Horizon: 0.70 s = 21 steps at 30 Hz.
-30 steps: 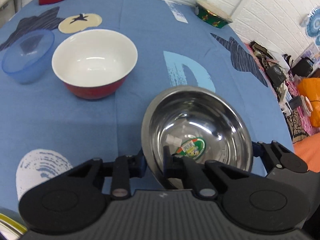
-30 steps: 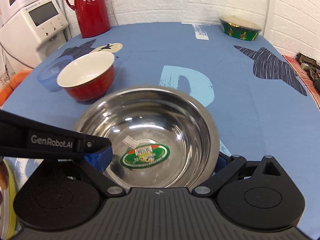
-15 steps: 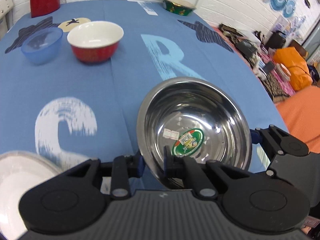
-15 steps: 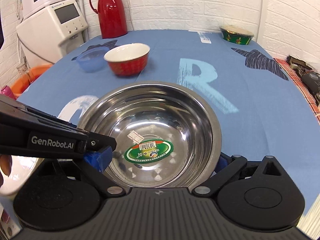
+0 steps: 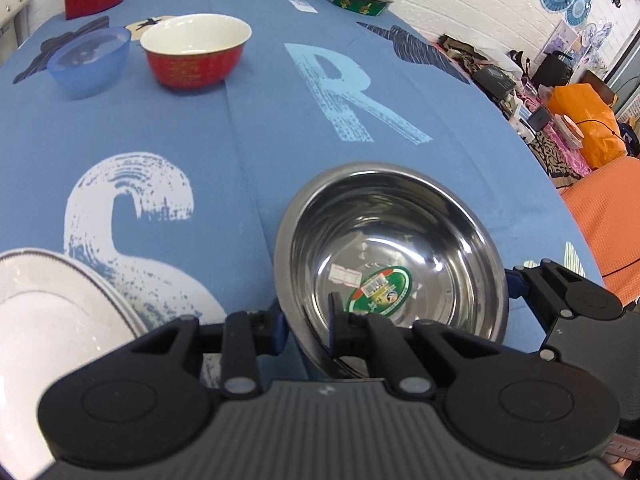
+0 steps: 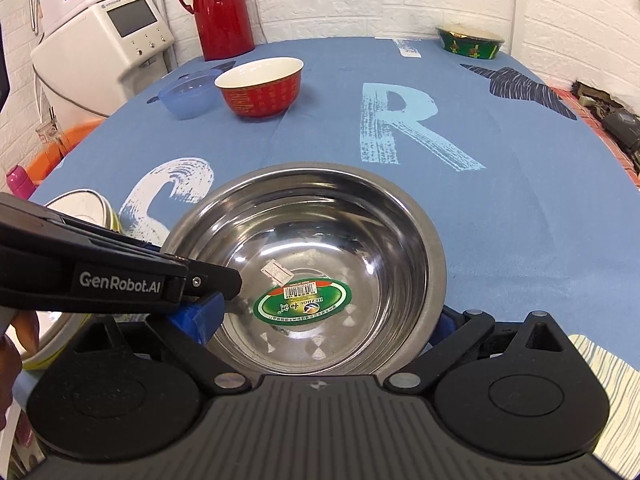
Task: Organize plates and bowls
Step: 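Carry the steel bowl with the left tool toward the plate stack and release, then move the left tool to the red bowl and close on its rim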
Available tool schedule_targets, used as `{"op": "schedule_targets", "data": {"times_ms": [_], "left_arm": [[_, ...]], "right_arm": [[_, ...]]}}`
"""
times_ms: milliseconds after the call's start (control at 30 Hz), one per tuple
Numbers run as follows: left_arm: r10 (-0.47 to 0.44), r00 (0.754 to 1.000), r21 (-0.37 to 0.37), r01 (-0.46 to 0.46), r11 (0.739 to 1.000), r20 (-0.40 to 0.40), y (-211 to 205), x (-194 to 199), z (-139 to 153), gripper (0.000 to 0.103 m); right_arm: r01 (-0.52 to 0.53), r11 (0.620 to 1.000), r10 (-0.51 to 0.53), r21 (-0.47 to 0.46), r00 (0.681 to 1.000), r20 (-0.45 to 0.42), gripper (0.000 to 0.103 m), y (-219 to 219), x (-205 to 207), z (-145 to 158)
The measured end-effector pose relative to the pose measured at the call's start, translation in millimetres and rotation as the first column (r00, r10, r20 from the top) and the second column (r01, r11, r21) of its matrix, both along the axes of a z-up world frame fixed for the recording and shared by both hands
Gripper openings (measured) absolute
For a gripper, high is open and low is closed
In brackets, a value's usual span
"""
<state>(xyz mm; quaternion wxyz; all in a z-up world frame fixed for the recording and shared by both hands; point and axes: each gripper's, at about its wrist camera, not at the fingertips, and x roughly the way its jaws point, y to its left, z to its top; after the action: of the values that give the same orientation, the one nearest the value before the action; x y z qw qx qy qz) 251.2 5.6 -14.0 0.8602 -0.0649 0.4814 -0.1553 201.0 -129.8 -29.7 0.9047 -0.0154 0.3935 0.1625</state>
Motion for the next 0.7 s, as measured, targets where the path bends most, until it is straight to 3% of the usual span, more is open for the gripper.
{"op": "schedule_targets", "data": {"times_ms": [67,133,167,467,700], "left_arm": [[-0.006,1.0,0.003,0.006,1.0,0.002,-0.8,-1.3,0.5,0.004],[0.005,1.0,0.007,-0.005,1.0,-0.002,1.9,-1.8,1.5,0.035],[0.024,1.0,0.006,-0.024,1.0,0.009,5.9,-2.0,4.0,0.06],[0.121,0.987,-0.056,-0.116,0.992,0.103,47.0,6.3,44.0,0.059],[0.286,0.956,-0.149,-0.274,0.95,0.06,94.1,52.7,53.7,0.059]], "right_arm": [[-0.011,1.0,0.011,-0.003,1.0,-0.017,0.088,0.1,-1.3,0.2],[-0.027,1.0,0.027,-0.01,0.999,-0.02,0.087,-0.3,-5.5,1.5],[-0.024,1.0,0.024,-0.003,1.0,-0.015,0.087,-4.1,-7.3,3.4],[0.085,0.993,-0.091,0.081,0.993,0.079,0.087,-53.4,-16.1,43.0],[0.03,0.995,-0.04,0.093,0.993,0.107,0.087,-31.2,49.5,70.2]]}}
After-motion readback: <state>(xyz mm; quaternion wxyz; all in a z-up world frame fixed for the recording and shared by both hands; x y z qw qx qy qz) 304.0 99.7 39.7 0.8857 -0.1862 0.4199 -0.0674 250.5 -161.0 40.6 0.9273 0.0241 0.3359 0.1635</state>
